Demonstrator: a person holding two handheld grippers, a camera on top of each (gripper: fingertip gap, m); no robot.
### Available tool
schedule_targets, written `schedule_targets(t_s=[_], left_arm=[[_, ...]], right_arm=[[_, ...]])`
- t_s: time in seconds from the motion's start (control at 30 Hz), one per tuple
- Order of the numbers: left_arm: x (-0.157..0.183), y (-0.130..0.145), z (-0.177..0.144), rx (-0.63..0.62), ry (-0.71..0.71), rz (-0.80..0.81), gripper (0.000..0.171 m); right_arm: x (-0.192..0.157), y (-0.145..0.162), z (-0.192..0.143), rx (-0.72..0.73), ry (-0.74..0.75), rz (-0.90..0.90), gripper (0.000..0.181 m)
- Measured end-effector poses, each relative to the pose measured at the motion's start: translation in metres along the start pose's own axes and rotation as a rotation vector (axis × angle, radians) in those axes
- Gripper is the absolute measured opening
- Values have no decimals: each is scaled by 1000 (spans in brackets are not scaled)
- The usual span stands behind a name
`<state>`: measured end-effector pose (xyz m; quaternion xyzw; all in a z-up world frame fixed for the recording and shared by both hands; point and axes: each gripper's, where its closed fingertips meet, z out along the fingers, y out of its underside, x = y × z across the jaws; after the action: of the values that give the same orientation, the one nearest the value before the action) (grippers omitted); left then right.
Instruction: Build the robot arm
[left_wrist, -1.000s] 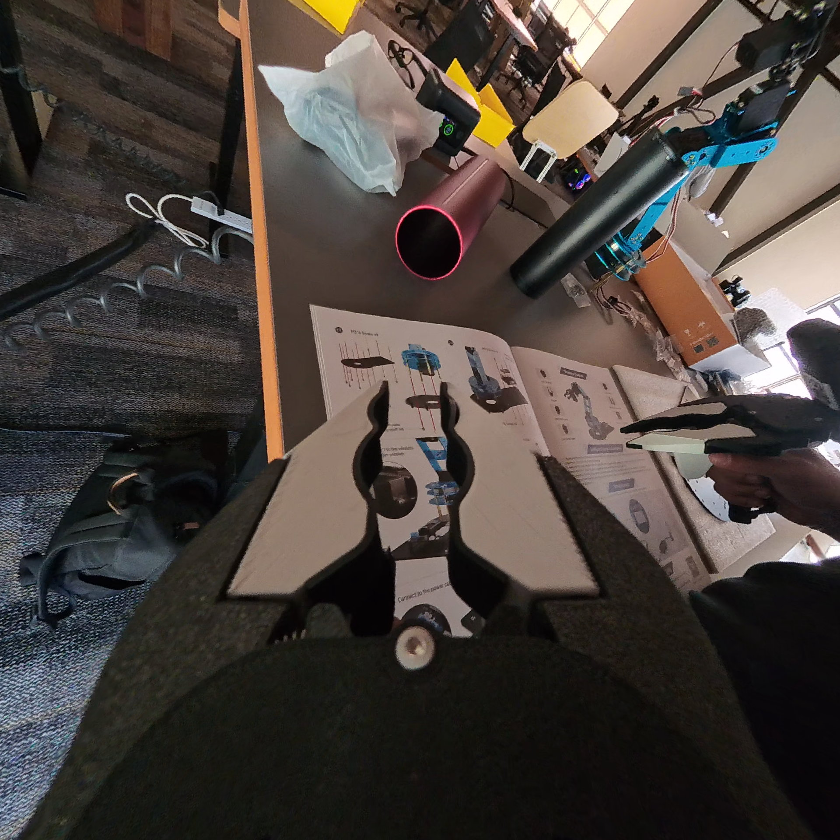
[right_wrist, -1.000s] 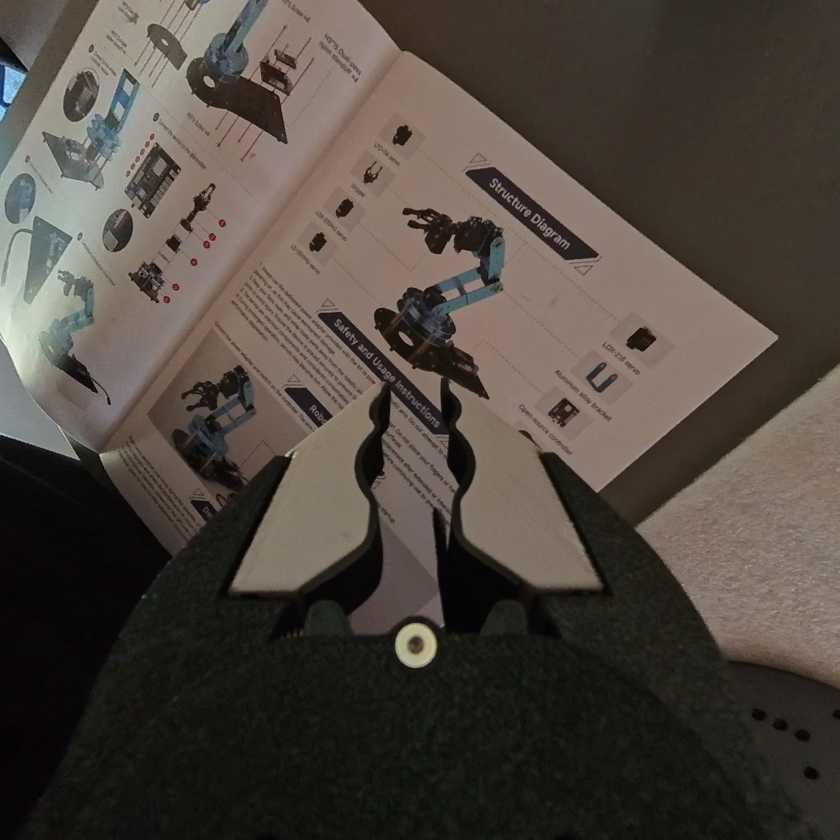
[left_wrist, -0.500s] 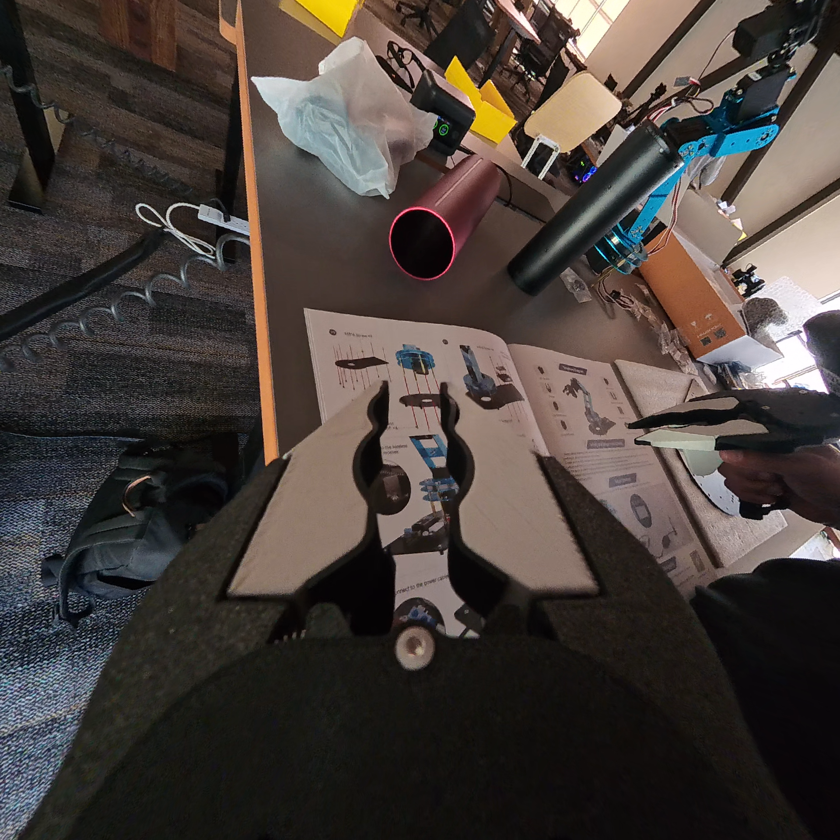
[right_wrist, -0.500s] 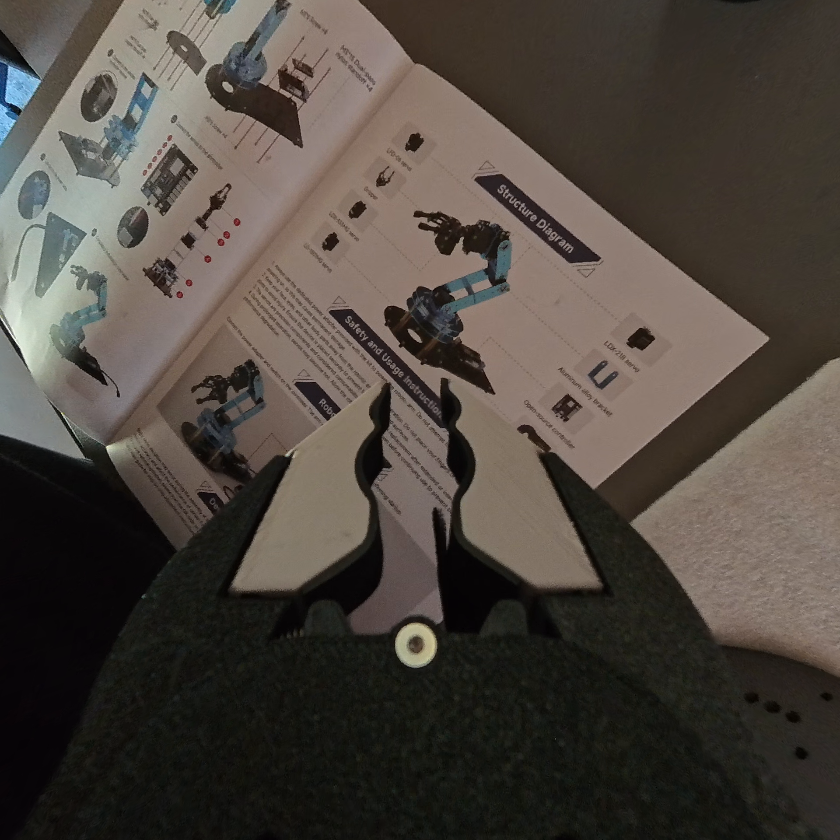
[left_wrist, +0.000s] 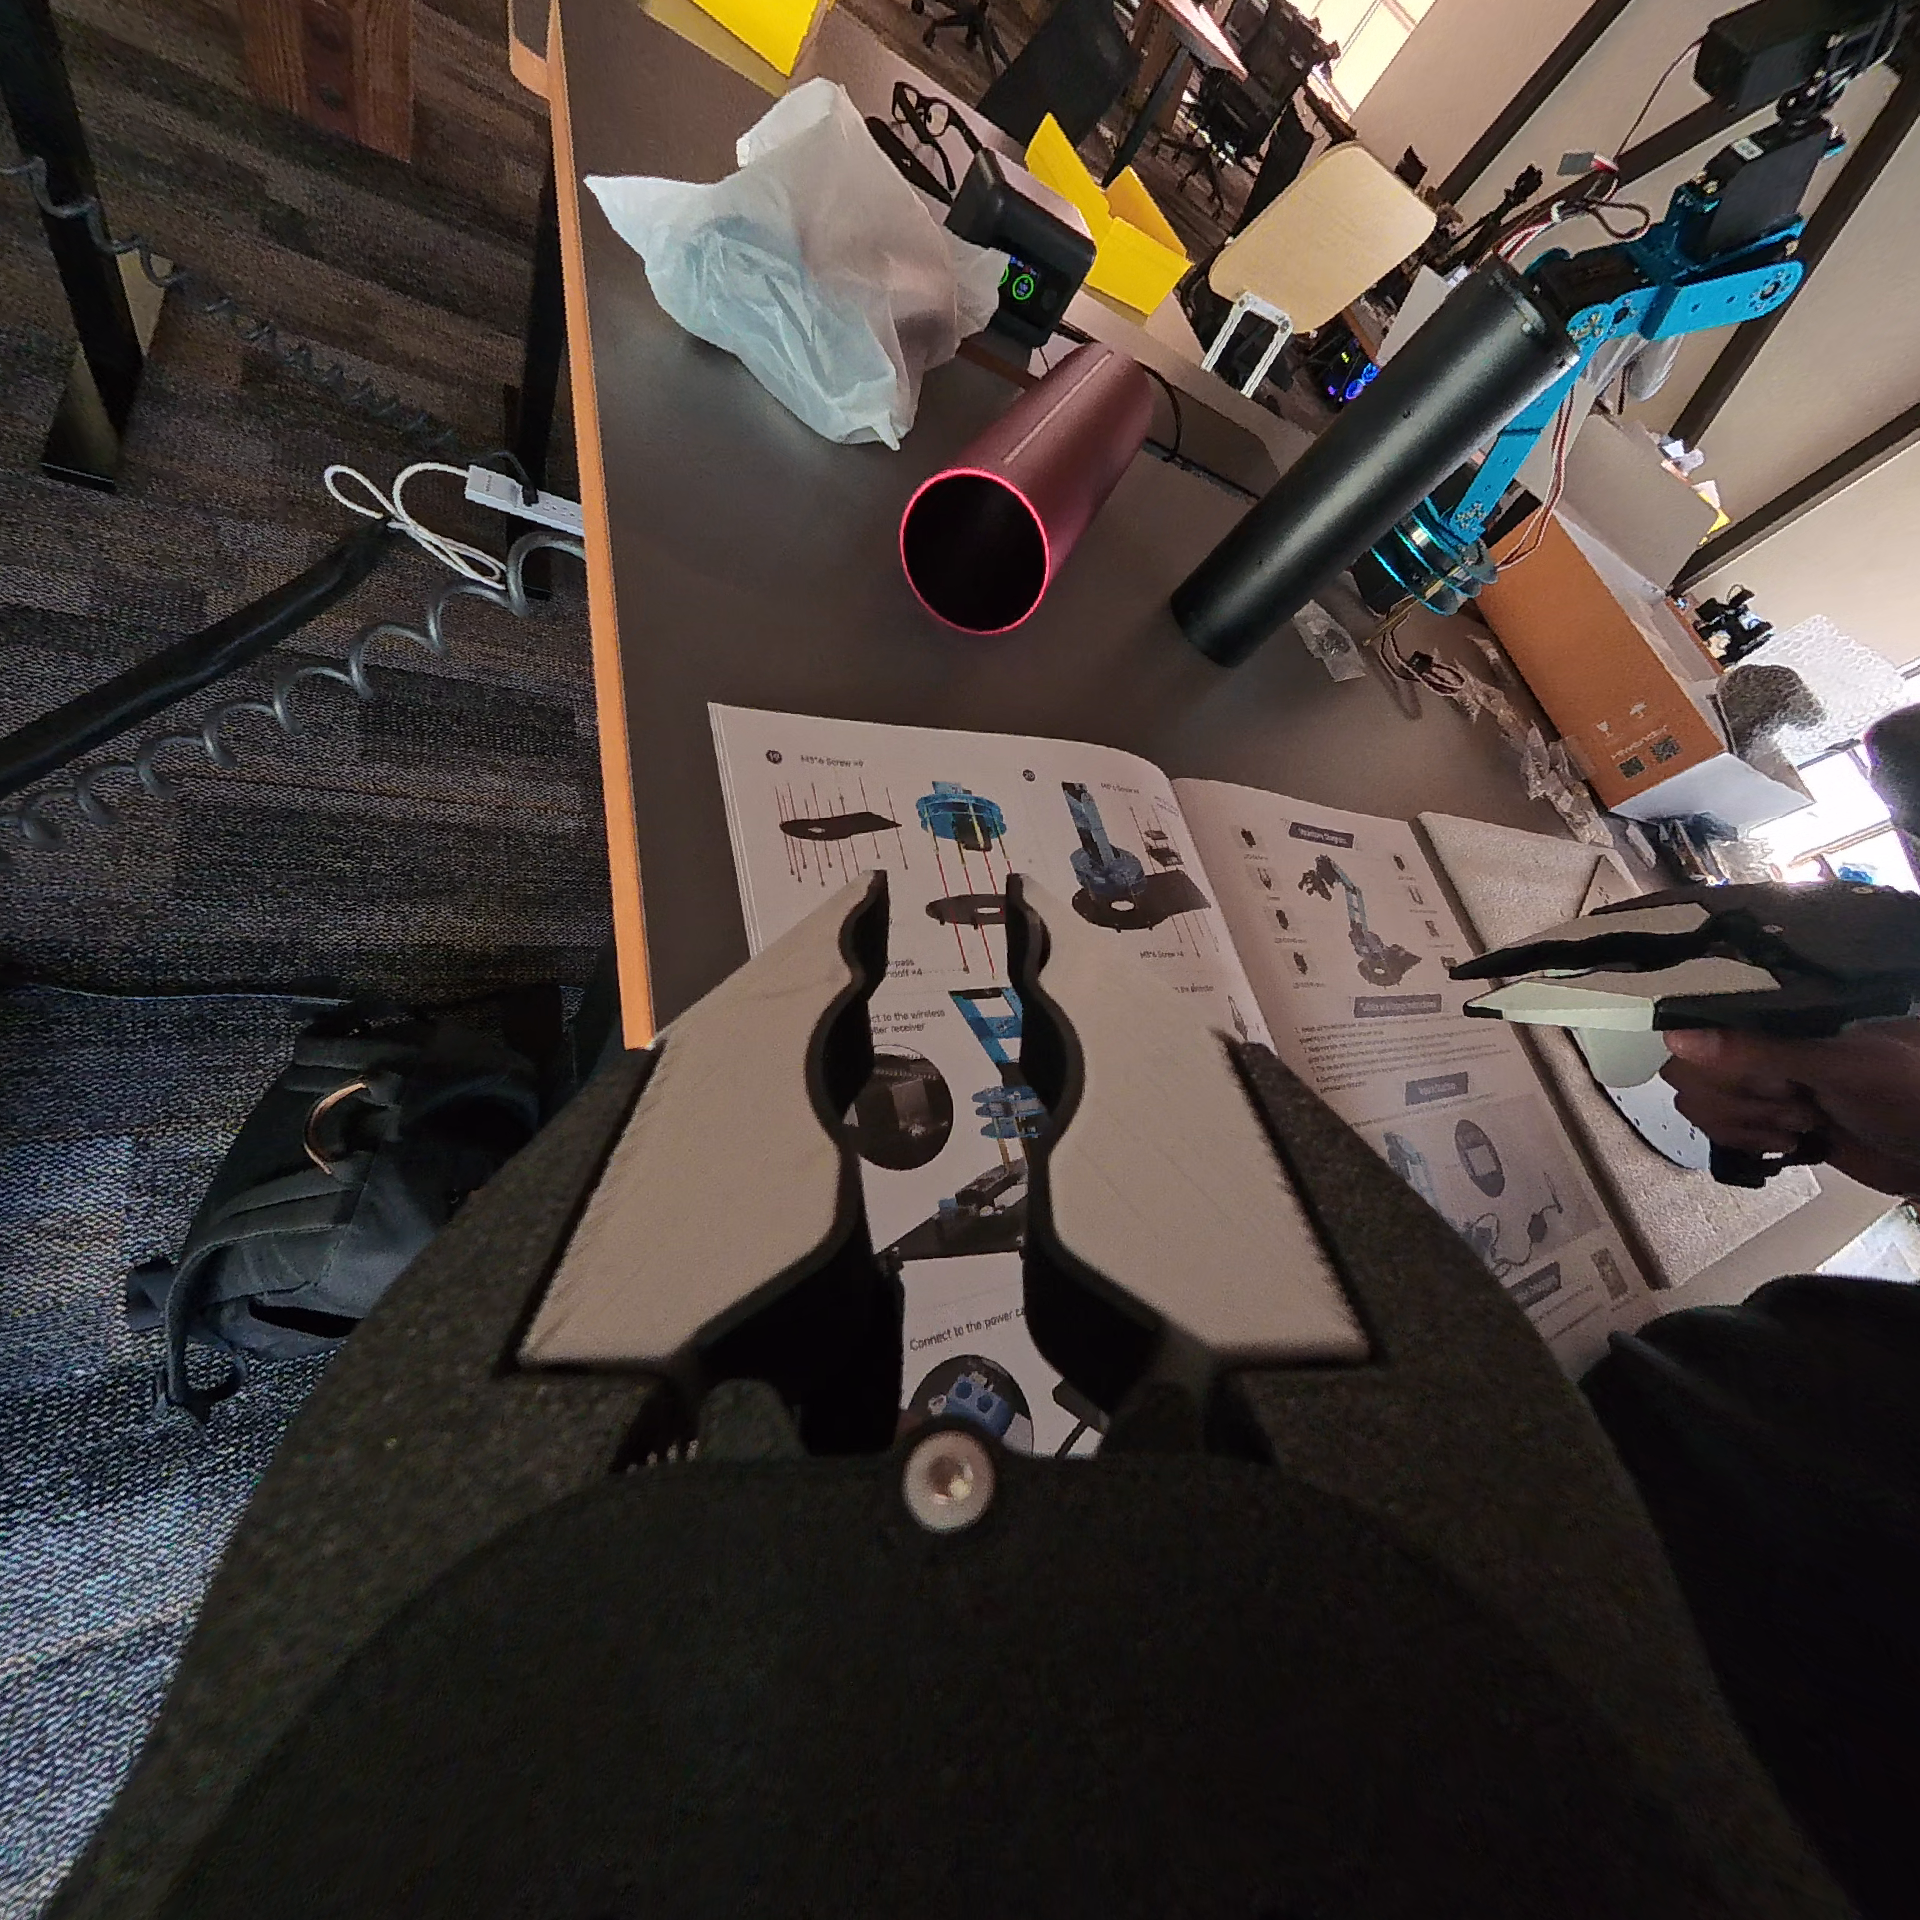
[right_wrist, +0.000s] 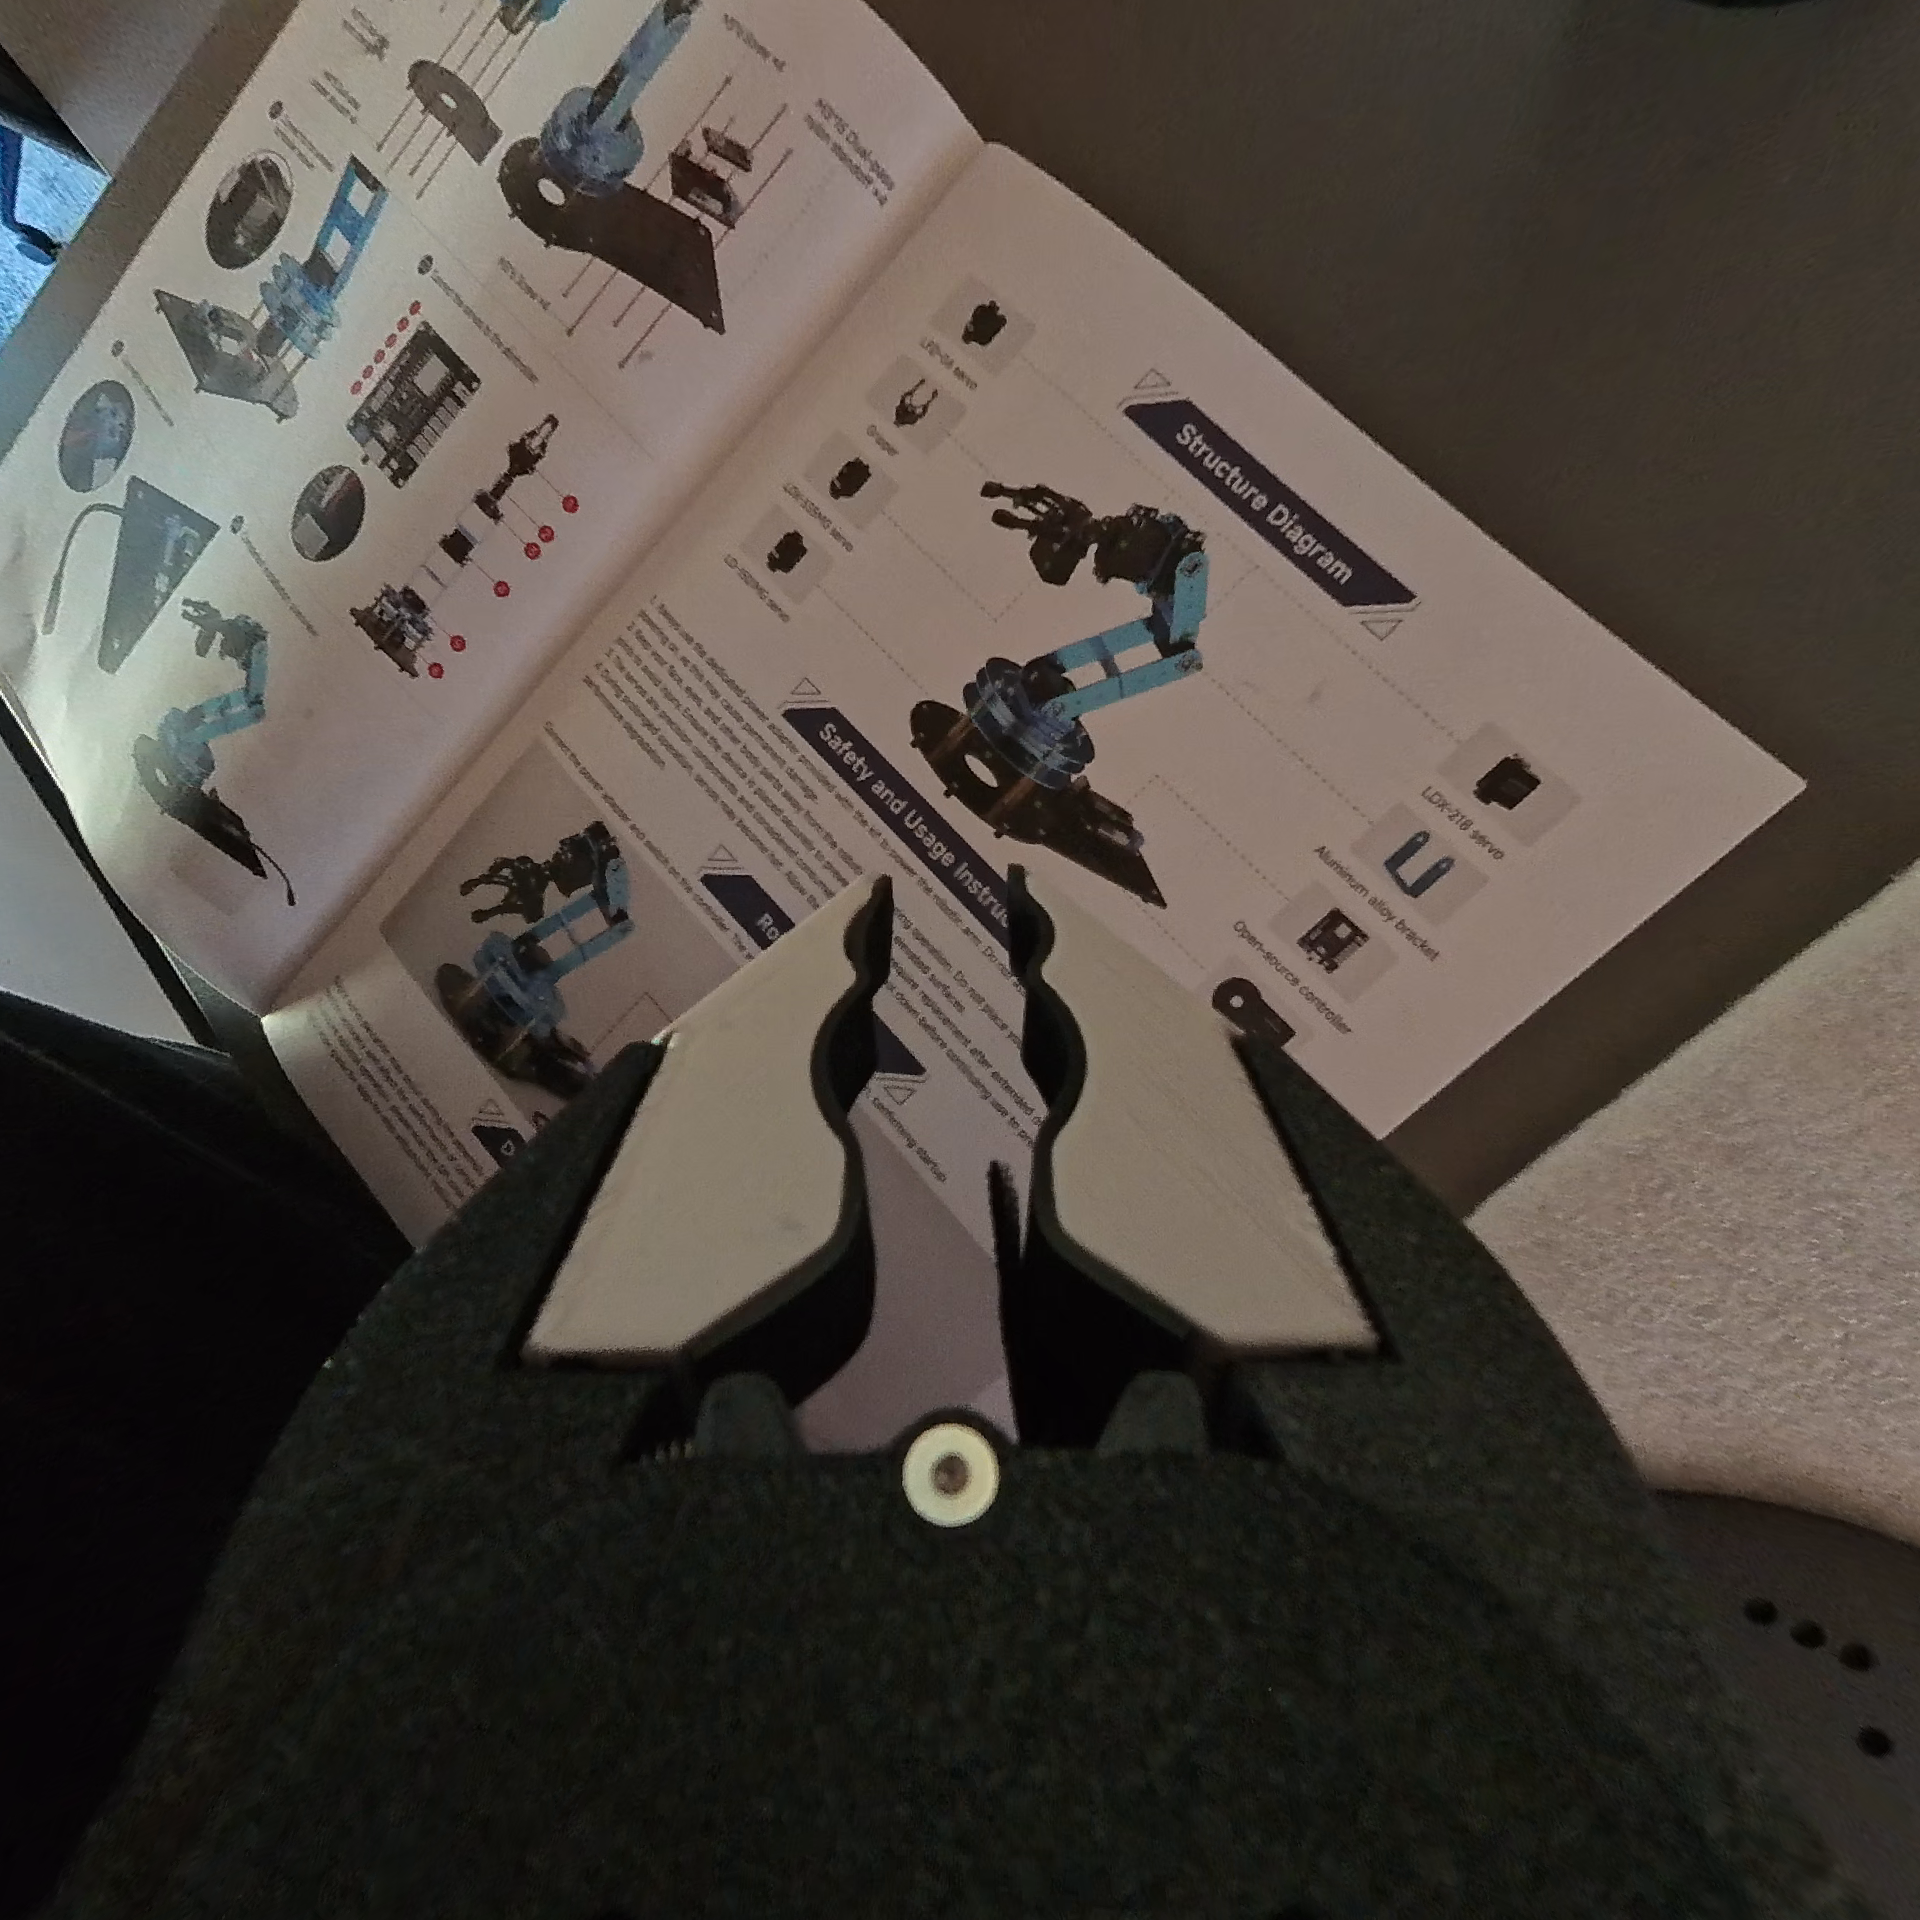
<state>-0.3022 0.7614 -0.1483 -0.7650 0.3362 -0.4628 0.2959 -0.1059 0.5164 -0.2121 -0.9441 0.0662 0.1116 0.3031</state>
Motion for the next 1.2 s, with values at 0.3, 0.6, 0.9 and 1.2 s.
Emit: schedule_targets(t_s=[0.3, 0.6, 0.9, 1.2], left_arm=[[-3, -2, 1, -7, 11, 9, 21], [0, 0, -1, -20, 4, 19, 22], [94, 15, 43, -155, 139, 171, 30], [317, 114, 138, -373, 484, 443, 42]], right_arm=[[-3, 1, 1, -2, 9, 5, 21], [0, 1, -6, 27, 2, 23, 21], [108, 44, -123, 276, 226, 298, 27], [258, 197, -257, 401, 483, 611, 33]])
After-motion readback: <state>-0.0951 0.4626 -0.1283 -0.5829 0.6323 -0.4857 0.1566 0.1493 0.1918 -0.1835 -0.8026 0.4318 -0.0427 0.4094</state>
